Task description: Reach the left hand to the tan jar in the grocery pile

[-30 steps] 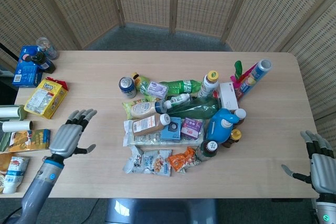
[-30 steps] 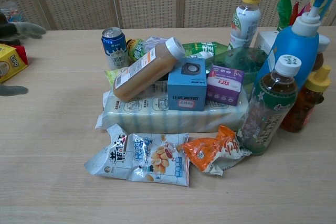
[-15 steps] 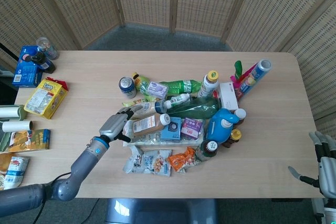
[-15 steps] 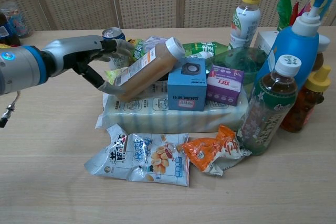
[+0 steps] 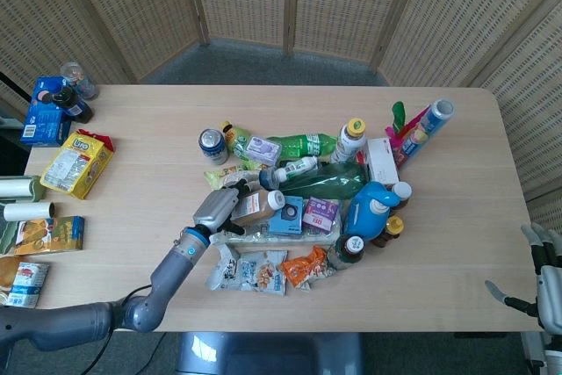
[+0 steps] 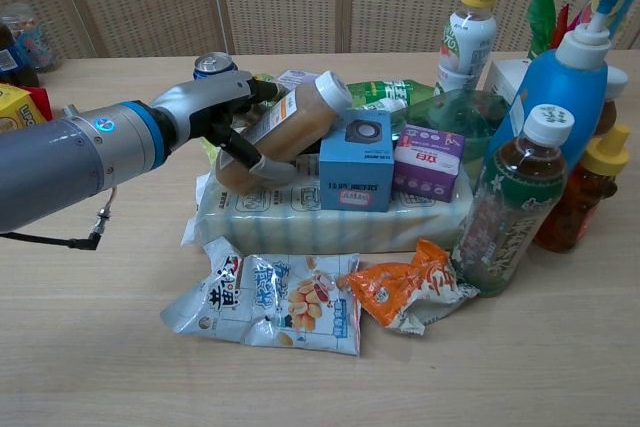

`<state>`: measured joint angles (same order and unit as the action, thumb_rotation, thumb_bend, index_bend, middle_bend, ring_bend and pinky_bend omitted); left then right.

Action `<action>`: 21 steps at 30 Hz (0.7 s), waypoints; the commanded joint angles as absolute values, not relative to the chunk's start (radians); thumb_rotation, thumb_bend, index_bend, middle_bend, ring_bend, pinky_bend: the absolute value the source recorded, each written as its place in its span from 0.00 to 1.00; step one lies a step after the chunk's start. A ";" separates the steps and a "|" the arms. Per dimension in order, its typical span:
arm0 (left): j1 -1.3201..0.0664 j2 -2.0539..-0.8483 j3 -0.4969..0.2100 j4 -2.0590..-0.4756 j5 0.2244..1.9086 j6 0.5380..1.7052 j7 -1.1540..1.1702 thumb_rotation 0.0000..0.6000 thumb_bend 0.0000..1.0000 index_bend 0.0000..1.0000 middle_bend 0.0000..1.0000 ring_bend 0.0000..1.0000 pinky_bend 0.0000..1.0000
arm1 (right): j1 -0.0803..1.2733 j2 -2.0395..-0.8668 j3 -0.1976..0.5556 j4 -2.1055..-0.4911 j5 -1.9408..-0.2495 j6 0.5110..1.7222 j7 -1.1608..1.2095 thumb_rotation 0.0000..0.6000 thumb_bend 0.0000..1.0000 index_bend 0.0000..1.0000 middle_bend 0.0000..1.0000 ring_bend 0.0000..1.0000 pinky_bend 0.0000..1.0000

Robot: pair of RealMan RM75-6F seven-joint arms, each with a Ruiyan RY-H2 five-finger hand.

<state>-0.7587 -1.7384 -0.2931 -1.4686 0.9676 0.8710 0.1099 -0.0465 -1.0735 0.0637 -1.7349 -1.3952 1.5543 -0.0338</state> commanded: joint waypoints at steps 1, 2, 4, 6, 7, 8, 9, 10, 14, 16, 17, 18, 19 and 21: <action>-0.757 -1.816 -0.270 -1.379 1.032 0.964 0.128 1.00 0.28 0.66 0.66 0.72 0.68 | -0.054 -1.069 0.064 -1.733 -1.391 1.560 -0.027 0.82 0.04 0.00 0.00 0.00 0.00; -0.757 -1.827 -0.269 -1.362 1.035 0.969 0.125 1.00 0.28 0.68 0.68 0.75 0.71 | -0.056 -1.068 0.065 -1.733 -1.390 1.562 -0.024 0.82 0.04 0.00 0.00 0.00 0.00; -0.754 -1.844 -0.274 -1.340 1.035 0.970 0.099 1.00 0.29 0.70 0.70 0.78 0.74 | -0.059 -1.066 0.064 -1.734 -1.392 1.566 -0.021 0.82 0.04 0.00 0.00 0.00 0.00; -0.747 -1.848 -0.281 -1.334 1.046 0.981 0.069 1.00 0.30 0.71 0.71 0.79 0.76 | -0.063 -1.066 0.064 -1.735 -1.395 1.570 -0.020 0.82 0.04 0.00 0.00 0.00 0.00; -0.740 -1.844 -0.285 -1.337 1.061 0.994 0.050 1.00 0.30 0.71 0.71 0.79 0.76 | -0.065 -1.066 0.064 -1.736 -1.396 1.573 -0.019 0.82 0.04 0.00 0.00 0.00 0.00; -0.735 -1.838 -0.287 -1.343 1.074 1.005 0.037 1.00 0.30 0.70 0.71 0.79 0.76 | -0.066 -1.066 0.064 -1.736 -1.395 1.573 -0.019 0.83 0.03 0.00 0.00 0.00 0.00; -0.728 -1.829 -0.289 -1.354 1.086 1.017 0.024 1.00 0.30 0.70 0.71 0.79 0.76 | -0.067 -1.065 0.063 -1.736 -1.395 1.573 -0.019 0.83 0.03 0.00 0.00 0.00 0.00; -0.717 -1.812 -0.290 -1.374 1.103 1.034 0.007 1.00 0.30 0.70 0.71 0.79 0.76 | -0.068 -1.066 0.063 -1.736 -1.396 1.572 -0.019 0.82 0.03 0.00 0.00 0.00 0.00; -0.668 -1.735 -0.290 -1.469 1.155 1.097 -0.041 1.00 0.29 0.70 0.70 0.79 0.76 | -0.064 -1.072 0.064 -1.733 -1.400 1.566 -0.014 0.82 0.04 0.00 0.00 0.00 0.00; -0.639 -1.683 -0.293 -1.533 1.174 1.126 -0.068 1.00 0.29 0.70 0.70 0.79 0.76 | -0.060 -1.077 0.064 -1.730 -1.403 1.557 -0.014 0.82 0.04 0.00 0.00 0.00 0.00; -0.626 -1.660 -0.296 -1.563 1.182 1.138 -0.080 1.00 0.29 0.69 0.70 0.79 0.76 | -0.057 -1.079 0.065 -1.729 -1.404 1.554 -0.014 0.82 0.04 0.00 0.00 0.00 0.00; -0.614 -1.636 -0.298 -1.593 1.190 1.151 -0.093 1.00 0.29 0.69 0.70 0.79 0.76 | -0.054 -1.081 0.066 -1.728 -1.407 1.551 -0.014 0.82 0.04 0.00 0.00 0.00 0.00; -0.598 -1.604 -0.303 -1.632 1.202 1.168 -0.109 1.00 0.29 0.69 0.70 0.79 0.76 | -0.051 -1.085 0.067 -1.727 -1.410 1.548 -0.013 0.82 0.04 0.00 0.00 0.00 0.00; -0.570 -1.550 -0.310 -1.697 1.223 1.199 -0.135 1.00 0.28 0.69 0.70 0.79 0.76 | -0.047 -1.090 0.068 -1.723 -1.416 1.545 -0.010 0.82 0.03 0.00 0.00 0.00 0.00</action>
<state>-0.6183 -1.6257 -0.2983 -1.6131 1.1853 1.1483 -0.0884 -0.0474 -1.0893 0.0672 -1.7238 -1.4150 1.5455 -0.0104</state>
